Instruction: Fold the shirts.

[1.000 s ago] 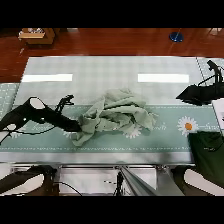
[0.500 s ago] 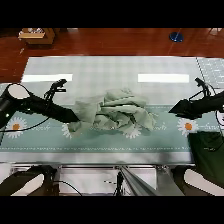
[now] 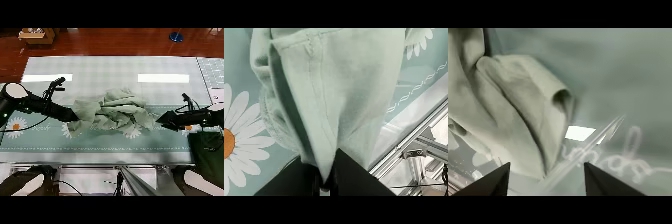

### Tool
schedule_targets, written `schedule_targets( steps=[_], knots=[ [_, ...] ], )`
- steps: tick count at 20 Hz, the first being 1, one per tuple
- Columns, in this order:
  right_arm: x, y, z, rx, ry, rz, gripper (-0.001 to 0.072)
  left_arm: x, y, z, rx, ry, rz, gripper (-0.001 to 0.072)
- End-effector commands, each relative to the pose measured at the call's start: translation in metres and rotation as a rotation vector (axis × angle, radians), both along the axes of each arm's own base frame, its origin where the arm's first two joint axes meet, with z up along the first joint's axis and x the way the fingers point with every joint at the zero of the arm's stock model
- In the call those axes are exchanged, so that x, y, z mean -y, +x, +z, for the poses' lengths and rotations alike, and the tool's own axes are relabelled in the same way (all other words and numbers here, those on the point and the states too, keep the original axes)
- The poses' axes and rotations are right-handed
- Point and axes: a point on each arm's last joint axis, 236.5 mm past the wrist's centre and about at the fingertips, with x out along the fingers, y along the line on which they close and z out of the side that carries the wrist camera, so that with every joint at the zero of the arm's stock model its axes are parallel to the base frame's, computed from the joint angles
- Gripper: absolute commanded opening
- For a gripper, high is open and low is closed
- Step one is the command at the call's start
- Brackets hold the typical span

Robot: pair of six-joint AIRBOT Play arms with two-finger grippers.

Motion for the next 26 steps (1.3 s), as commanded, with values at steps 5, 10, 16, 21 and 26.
schedule_targets(
  steps=[5,10,16,21,26],
  knots=[
    [-0.067,0.033,-0.015,0.085,-0.069,-0.092,0.0543,0.0,0.002,0.0,0.008,0.001,0.001,0.0028],
    [-0.083,0.046,-0.005,0.151,-0.053,-0.099,0.0024,-0.001,0.011,0.002,0.04,0.005,0.02,0.0028],
    [-0.068,0.098,0.169,0.599,0.012,-0.015,0.0024,-0.008,0.074,0.144,0.447,-0.015,0.034,0.0027],
    [0.005,0.095,0.393,1.153,-0.132,-0.212,0.0024,-0.063,0.087,0.341,0.912,0.01,0.261,0.0027],
    [0.015,0.028,0.553,1.532,-0.216,-0.288,0.0024,-0.061,0.023,0.462,1.244,-0.003,0.306,0.0027]
  ],
)
